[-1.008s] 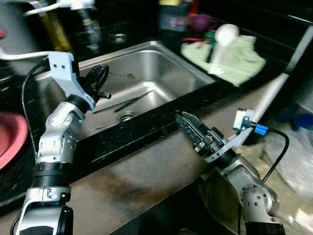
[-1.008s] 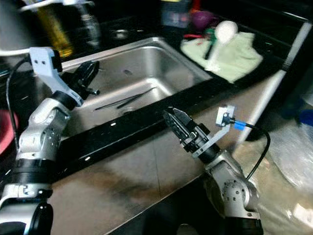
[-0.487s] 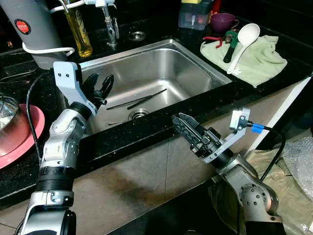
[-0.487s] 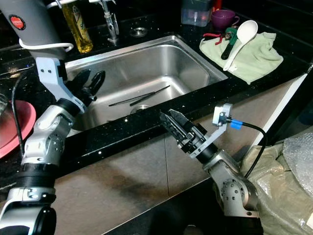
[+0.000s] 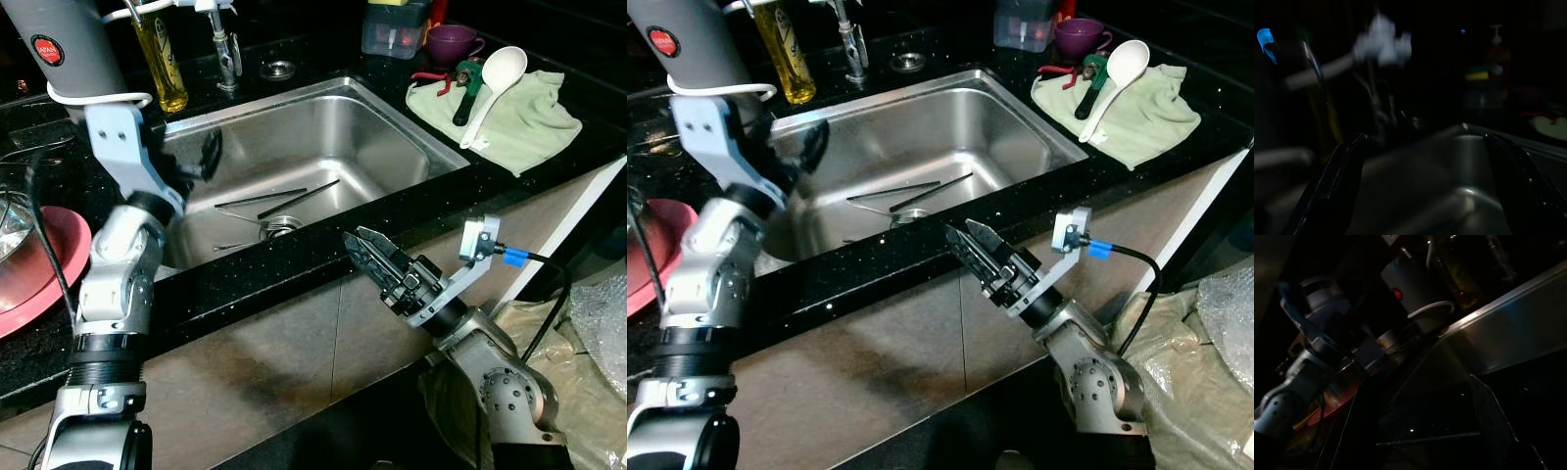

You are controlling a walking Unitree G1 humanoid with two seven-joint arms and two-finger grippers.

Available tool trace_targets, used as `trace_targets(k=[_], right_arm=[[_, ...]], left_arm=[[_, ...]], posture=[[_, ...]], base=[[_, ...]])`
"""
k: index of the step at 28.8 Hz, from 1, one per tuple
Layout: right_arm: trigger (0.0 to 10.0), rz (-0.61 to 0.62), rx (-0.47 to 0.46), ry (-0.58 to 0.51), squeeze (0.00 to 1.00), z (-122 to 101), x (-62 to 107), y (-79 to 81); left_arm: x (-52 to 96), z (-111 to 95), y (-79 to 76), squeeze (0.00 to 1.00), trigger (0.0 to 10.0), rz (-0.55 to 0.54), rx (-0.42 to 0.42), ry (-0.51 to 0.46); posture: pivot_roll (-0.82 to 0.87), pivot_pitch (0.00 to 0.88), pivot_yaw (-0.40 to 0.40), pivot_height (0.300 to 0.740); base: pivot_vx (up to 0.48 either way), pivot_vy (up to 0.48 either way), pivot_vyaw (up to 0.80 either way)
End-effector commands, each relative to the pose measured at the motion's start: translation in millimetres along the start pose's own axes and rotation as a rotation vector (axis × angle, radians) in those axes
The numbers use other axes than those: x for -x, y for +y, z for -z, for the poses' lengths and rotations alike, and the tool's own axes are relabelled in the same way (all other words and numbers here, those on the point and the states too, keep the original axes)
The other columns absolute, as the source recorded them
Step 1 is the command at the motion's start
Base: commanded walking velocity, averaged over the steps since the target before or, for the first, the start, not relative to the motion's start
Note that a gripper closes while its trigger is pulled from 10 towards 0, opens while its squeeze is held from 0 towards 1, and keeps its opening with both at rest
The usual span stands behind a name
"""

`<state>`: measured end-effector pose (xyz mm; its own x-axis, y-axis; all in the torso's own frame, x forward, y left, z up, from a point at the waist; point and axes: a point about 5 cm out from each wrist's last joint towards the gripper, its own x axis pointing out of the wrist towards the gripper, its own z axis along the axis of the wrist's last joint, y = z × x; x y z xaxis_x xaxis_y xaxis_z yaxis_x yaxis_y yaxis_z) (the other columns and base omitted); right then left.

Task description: Kitchen organization

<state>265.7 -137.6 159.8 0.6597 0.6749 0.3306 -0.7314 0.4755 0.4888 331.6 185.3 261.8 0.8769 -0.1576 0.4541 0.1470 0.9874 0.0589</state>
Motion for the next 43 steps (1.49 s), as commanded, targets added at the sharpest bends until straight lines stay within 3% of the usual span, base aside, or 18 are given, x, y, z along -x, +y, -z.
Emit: trace_targets(k=[1, 2, 4, 5, 7, 8, 11, 16, 23, 31, 36, 43], right_arm=[[10.0, -0.017, -0.001, 0.013, 0.00, 3, -1.0, 1.7], [10.0, -0.017, -0.001, 0.013, 0.00, 3, -1.0, 1.7], [10.0, -0.024, -0.004, 0.017, 0.00, 3, -0.9, 2.1], [10.0, -0.024, -0.004, 0.017, 0.00, 3, -0.9, 2.1], [10.0, -0.029, -0.007, 0.019, 0.00, 4, -0.9, 2.3], [10.0, -0.029, -0.007, 0.019, 0.00, 4, -0.9, 2.3], [10.0, -0.045, -0.003, 0.033, 0.00, 5, -1.3, 3.7], [10.0, -0.055, 0.004, 0.037, 0.00, 6, -1.3, 4.8], [10.0, -0.075, 0.009, 0.019, 0.00, 2, -1.2, 6.6], [10.0, -0.113, 0.004, -0.047, 0.00, -13, 1.9, 10.0], [10.0, -0.160, 0.022, -0.079, 0.00, -26, -4.6, 18.8], [10.0, -0.036, 0.093, -0.050, 0.00, -25, -8.6, 3.1]], left_arm=[[2.5, -14, -0.6, 0.00, 10.0, 0.006, -0.102, -0.039], [2.5, -14, -0.6, 0.00, 10.0, 0.006, -0.102, -0.039], [2.4, -28, -1.1, 0.00, 10.0, 0.015, -0.238, -0.076], [2.4, -28, -1.1, 0.00, 10.0, 0.015, -0.238, -0.076], [4.2, -35, 0.0, 0.00, 10.0, 0.012, -0.356, -0.083], [4.2, -35, 0.0, 0.00, 10.0, 0.012, -0.356, -0.083], [13.4, -33, 7.1, 0.00, 10.0, -0.007, -0.482, -0.040], [29.2, -21, 22.5, 0.00, 10.0, -0.048, -0.475, 0.059], [36.7, -26, 32.2, 0.00, 10.0, -0.070, -0.489, 0.079], [34.8, -33, 25.1, 0.00, 10.0, -0.037, -0.455, 0.036], [32.5, -35, 20.8, 0.00, 10.0, -0.025, -0.431, 0.025], [30.2, -37, 18.1, 0.00, 10.0, 0.011, -0.423, 0.022]], posture=[[-0.05, 0.064, 0.026, 0.740], [-0.05, 0.064, 0.026, 0.740], [-0.05, 0.060, 0.025, 0.740], [-0.05, 0.060, 0.025, 0.740], [-0.05, 0.058, 0.026, 0.740], [-0.05, 0.058, 0.026, 0.740], [-0.05, 0.056, 0.023, 0.740], [-0.04, 0.052, 0.019, 0.740], [-0.03, 0.062, 0.018, 0.740], [-0.02, 0.063, 0.016, 0.740], [-0.03, 0.064, 0.019, 0.740], [-0.03, 0.064, 0.017, 0.740]], base=[[0.000, 0.000, 0.80], [0.000, 0.000, 0.80], [0.000, 0.000, 0.80], [0.000, 0.000, 0.80], [0.000, 0.000, 0.80], [0.000, 0.000, 0.80], [0.000, 0.000, 0.80], [0.000, 0.000, 0.80], [0.000, 0.000, 0.80], [0.000, 0.000, 0.80], [0.000, 0.000, 0.74], [0.000, 0.000, 0.00]])
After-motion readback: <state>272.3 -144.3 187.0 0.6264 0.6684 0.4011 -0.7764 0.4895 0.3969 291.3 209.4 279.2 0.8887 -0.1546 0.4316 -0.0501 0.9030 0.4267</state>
